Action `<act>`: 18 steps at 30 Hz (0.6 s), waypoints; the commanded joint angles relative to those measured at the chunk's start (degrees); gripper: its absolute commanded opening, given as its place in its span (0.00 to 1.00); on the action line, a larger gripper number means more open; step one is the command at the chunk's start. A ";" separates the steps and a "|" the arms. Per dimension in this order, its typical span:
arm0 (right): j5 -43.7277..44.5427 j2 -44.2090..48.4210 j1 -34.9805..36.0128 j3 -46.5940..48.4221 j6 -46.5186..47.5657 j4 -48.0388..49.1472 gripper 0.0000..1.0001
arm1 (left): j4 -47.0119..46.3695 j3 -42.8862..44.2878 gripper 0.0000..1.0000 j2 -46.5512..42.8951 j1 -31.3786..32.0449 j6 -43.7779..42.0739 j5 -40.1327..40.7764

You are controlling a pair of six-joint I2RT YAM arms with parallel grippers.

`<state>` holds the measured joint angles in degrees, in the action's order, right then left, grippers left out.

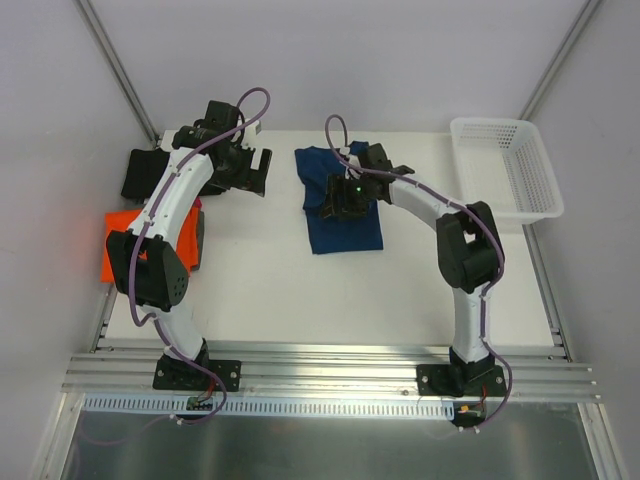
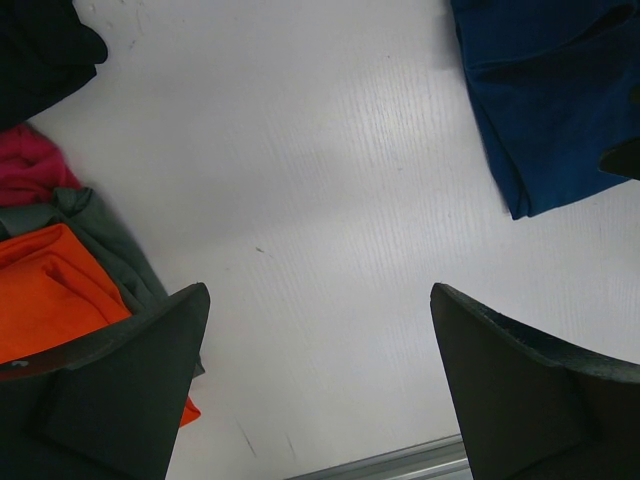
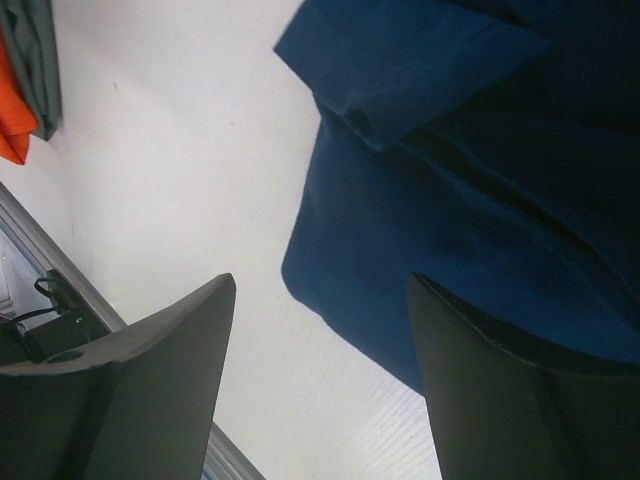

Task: Fold and stack the t-shirts
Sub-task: Fold the tshirt

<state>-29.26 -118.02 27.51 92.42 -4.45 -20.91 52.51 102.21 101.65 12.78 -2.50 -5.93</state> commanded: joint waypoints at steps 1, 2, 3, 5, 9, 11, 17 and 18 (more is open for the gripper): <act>-0.63 -1.16 -0.26 1.44 -0.04 -0.98 0.73 | -0.22 0.80 0.94 -2.94 0.23 0.31 -0.13; -0.54 -2.29 -0.35 1.88 0.31 -1.07 0.73 | -0.30 0.62 0.94 -3.03 0.23 0.22 0.13; -0.37 -2.83 -0.35 2.67 0.67 -1.41 0.73 | -0.22 0.36 0.94 -3.12 0.23 0.13 0.22; 1.29 -4.14 -0.44 3.55 1.63 -1.85 0.73 | -0.30 0.18 0.94 -3.12 0.23 -0.05 0.83; 5.78 -9.05 -1.66 9.60 4.01 -2.56 0.73 | -0.39 -0.08 0.94 -2.86 -0.03 -0.13 1.10; 9.12 -11.00 -3.07 15.75 5.68 -2.47 0.73 | -0.31 -0.17 0.94 -2.59 -0.03 -0.13 1.01; 14.66 -16.54 -5.80 28.06 6.91 1.38 0.74 | -0.30 -0.52 0.93 -1.89 -0.03 -0.31 0.66; 15.10 -16.89 -5.97 28.86 7.17 1.66 0.74 | -0.22 -0.52 0.94 -1.63 -0.03 -0.48 0.66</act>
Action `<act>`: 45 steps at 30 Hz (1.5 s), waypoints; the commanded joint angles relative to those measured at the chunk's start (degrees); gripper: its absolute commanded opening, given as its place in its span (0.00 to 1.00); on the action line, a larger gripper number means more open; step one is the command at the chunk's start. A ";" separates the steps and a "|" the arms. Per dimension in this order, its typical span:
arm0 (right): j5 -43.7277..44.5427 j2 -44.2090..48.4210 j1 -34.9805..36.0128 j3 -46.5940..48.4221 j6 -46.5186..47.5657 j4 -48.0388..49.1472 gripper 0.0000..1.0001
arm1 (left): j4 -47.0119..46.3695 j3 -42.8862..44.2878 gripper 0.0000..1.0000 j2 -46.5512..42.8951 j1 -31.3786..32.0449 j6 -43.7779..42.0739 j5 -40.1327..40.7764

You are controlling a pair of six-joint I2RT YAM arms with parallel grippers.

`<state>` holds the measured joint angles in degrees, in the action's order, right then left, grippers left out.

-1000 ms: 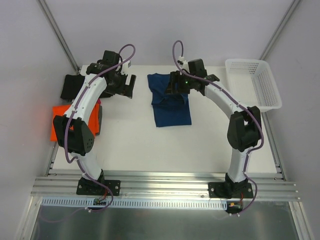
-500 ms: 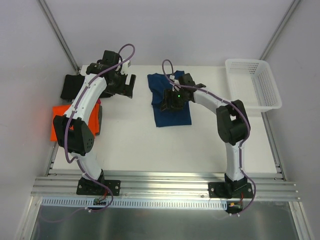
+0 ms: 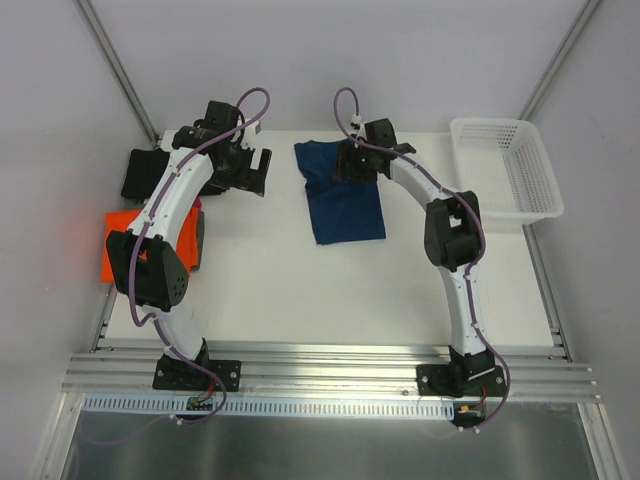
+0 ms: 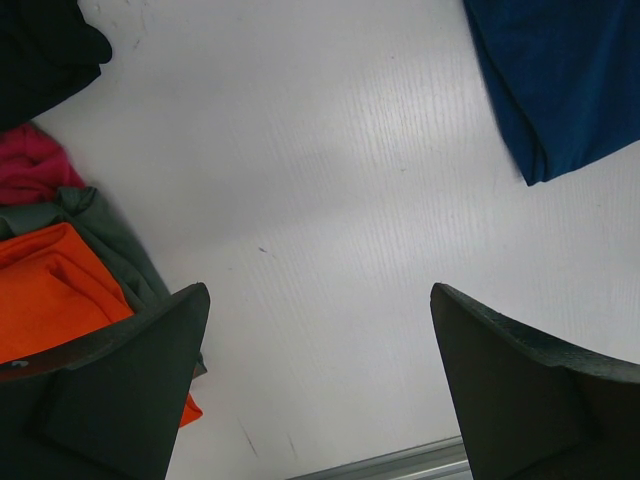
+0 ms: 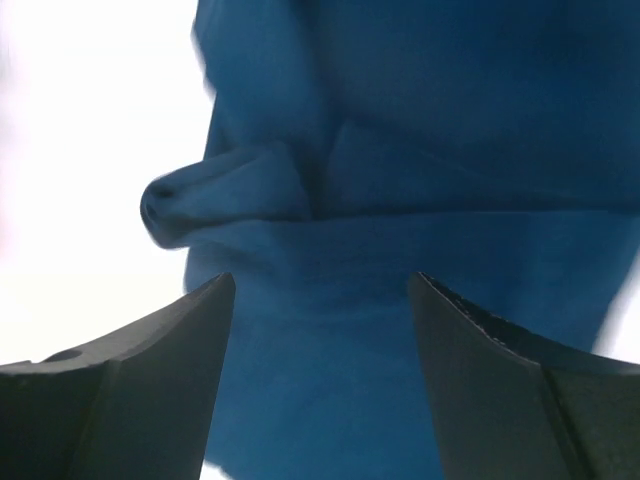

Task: Fold and stack the t-shirts
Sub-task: Fold the tshirt

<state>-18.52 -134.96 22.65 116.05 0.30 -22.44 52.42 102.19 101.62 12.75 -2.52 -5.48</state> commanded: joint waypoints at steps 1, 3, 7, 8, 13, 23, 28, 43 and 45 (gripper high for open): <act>4.98 -0.30 -1.21 5.85 2.52 3.28 0.74 | -0.13 -0.59 0.94 -1.52 -0.01 -0.46 0.20; 5.08 -0.13 -1.47 6.47 2.34 4.06 0.74 | -0.04 -0.24 0.93 -1.08 -0.01 -0.46 0.29; 4.99 0.31 -1.56 6.30 2.87 4.33 0.74 | -0.04 0.90 0.93 -0.02 0.17 -0.46 0.03; 5.08 0.92 -1.56 6.12 3.04 4.07 0.74 | 0.05 1.43 0.93 0.15 0.17 -0.46 -0.15; 2.89 8.29 -3.31 -1.40 3.14 1.26 0.74 | 0.48 1.08 0.99 1.99 -0.27 2.17 -6.53; -12.06 23.60 -11.57 -32.87 -7.67 -2.36 0.68 | -2.15 -3.93 0.98 17.27 -0.36 11.57 -34.06; -14.42 23.34 -12.90 -34.93 -8.29 -1.12 0.68 | -2.85 -1.39 0.93 23.35 0.52 13.25 -40.14; -15.40 19.73 -13.95 -37.91 -9.17 -3.23 0.64 | -4.44 2.48 0.85 29.59 3.59 15.36 -41.46; -15.40 19.82 -14.22 -38.79 -8.91 -3.49 0.63 | -4.61 3.01 0.83 30.21 3.86 15.62 -41.46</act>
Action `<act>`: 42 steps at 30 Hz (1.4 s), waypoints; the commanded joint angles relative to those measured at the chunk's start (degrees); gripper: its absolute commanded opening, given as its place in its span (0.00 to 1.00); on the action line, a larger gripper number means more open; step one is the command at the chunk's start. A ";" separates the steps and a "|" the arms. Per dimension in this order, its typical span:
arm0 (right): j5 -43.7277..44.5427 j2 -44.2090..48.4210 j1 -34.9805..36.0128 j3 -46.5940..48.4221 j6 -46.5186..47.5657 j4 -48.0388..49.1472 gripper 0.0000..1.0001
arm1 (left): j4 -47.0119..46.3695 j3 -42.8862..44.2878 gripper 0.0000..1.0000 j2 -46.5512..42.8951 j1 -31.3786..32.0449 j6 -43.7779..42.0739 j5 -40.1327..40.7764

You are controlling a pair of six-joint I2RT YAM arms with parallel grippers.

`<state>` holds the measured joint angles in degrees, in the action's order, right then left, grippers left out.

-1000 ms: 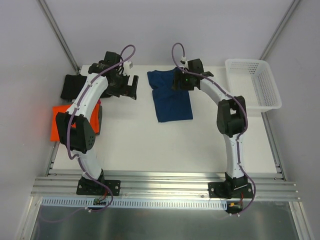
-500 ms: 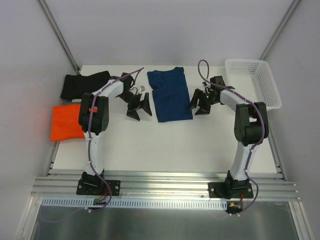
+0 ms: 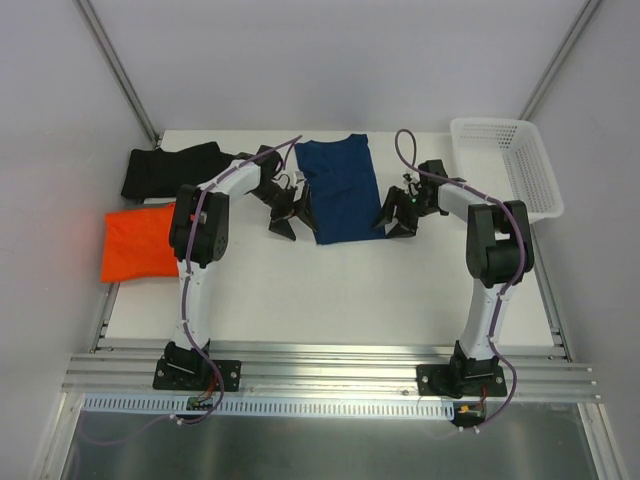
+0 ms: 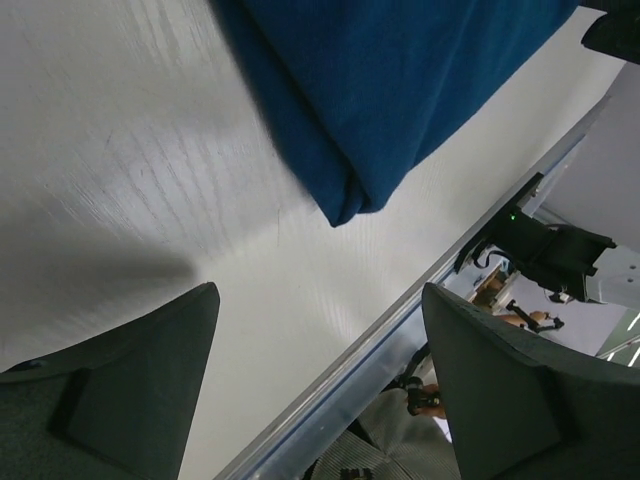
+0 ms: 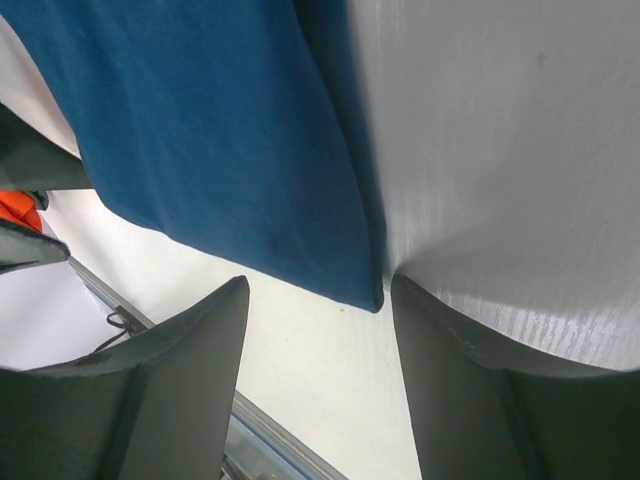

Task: Fold and stack the t-shirts
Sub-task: Fold the tshirt

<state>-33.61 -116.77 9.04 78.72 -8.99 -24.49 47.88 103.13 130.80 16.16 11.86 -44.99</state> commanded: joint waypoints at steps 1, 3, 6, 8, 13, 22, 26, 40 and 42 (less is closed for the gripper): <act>-0.49 1.55 -0.77 -1.72 0.47 -1.18 0.62 | -0.24 2.33 0.82 1.29 0.88 1.33 -2.03; -0.41 1.37 -0.86 -2.34 0.21 -0.74 0.60 | -0.41 2.51 0.81 2.09 1.50 1.59 -2.12; -1.02 0.84 -0.86 -2.69 -0.23 0.41 0.53 | -0.50 2.95 0.80 2.97 2.82 1.85 -2.03; -1.37 0.49 -0.78 -2.52 -0.23 0.50 0.47 | -0.68 3.39 0.80 3.58 3.43 1.94 -2.03; -1.47 -0.04 -0.78 -2.16 0.21 0.76 0.41 | -1.12 4.88 0.74 5.34 4.49 1.94 -1.59; -1.55 -1.26 -0.78 -1.11 0.03 2.08 0.23 | -1.38 5.15 0.42 6.22 5.46 2.12 -1.94; -1.11 -1.36 -0.78 -0.58 0.12 2.08 0.02 | -1.38 4.71 0.02 5.96 5.46 2.12 -1.68; -3.74 6.28 -0.78 -2.42 -2.34 -1.35 0.01 | 0.02 -2.66 0.00 -4.57 1.33 -0.25 -3.52; -4.45 8.65 -0.86 -2.87 -2.43 -2.22 0.01 | 1.51 -3.29 0.00 -6.34 0.71 -1.48 -2.74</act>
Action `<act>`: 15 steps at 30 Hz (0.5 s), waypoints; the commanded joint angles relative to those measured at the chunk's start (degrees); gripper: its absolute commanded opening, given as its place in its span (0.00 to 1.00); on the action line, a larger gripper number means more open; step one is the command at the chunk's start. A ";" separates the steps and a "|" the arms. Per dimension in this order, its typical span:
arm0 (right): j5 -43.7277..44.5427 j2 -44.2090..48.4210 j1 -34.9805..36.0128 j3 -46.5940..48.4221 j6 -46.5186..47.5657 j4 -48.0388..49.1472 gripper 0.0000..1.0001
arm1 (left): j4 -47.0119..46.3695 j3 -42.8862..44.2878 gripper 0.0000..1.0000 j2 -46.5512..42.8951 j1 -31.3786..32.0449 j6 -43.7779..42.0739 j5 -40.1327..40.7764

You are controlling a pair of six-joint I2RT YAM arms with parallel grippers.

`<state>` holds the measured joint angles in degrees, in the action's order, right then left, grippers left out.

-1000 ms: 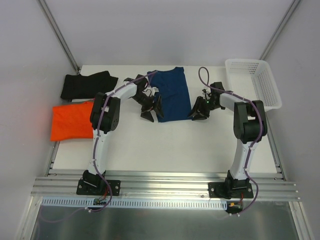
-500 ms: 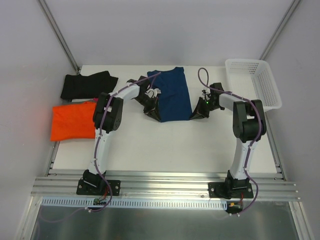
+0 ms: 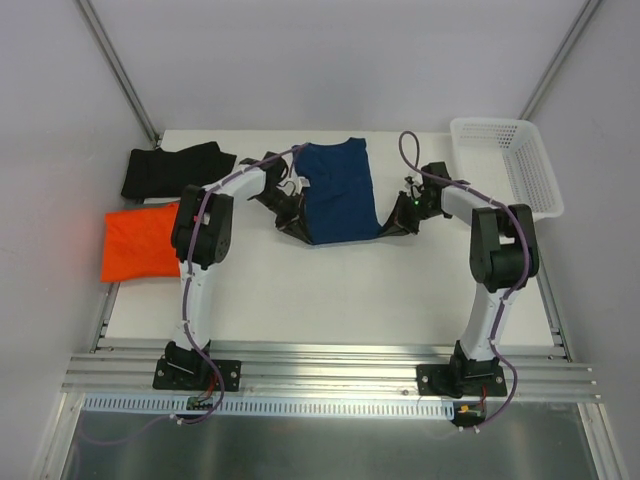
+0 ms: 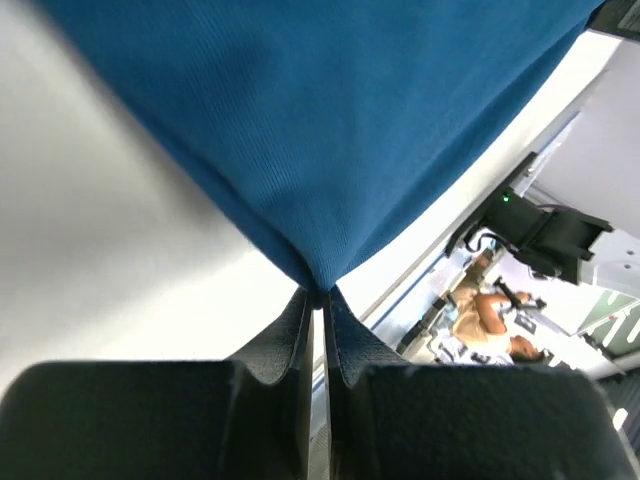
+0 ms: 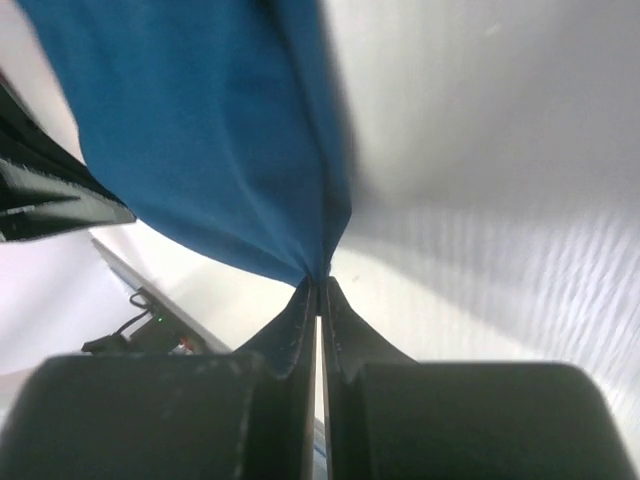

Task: Fold and stack the t-shirts
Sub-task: Fold the tshirt

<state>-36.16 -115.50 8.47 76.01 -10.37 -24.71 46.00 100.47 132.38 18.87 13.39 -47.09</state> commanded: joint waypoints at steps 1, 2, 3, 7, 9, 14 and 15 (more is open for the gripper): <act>-2.07 8.09 -0.21 -0.24 -1.14 -2.27 0.01 | 3.92 -1.06 0.00 -9.49 -2.43 -3.89 -0.29; -2.33 8.88 -0.21 -0.59 -1.23 -2.53 0.01 | 4.27 -1.15 0.00 -10.29 -2.61 -4.33 -0.11; -3.03 9.59 -0.12 -0.68 -1.32 -2.80 0.01 | 4.62 -1.24 0.00 -10.99 -2.70 -4.77 0.33; -4.35 13.19 0.49 -0.51 -1.32 -3.59 0.01 | 5.68 -1.15 0.00 -14.77 -2.70 -6.26 1.38; -4.97 14.16 1.11 0.02 -0.97 -3.33 0.01 | 5.94 -0.71 0.00 -15.83 -2.61 -6.97 1.82; -5.06 15.75 3.22 2.65 -1.76 -1.57 0.01 | 6.73 2.45 0.00 -18.38 -2.26 -8.38 4.28; -5.06 15.66 3.48 4.31 -1.84 -1.31 0.01 | 6.82 3.67 0.00 -18.56 -2.26 -8.46 4.55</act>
<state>-40.12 -102.80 10.87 75.99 -11.55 -26.52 50.37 100.82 117.71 16.80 7.62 -44.49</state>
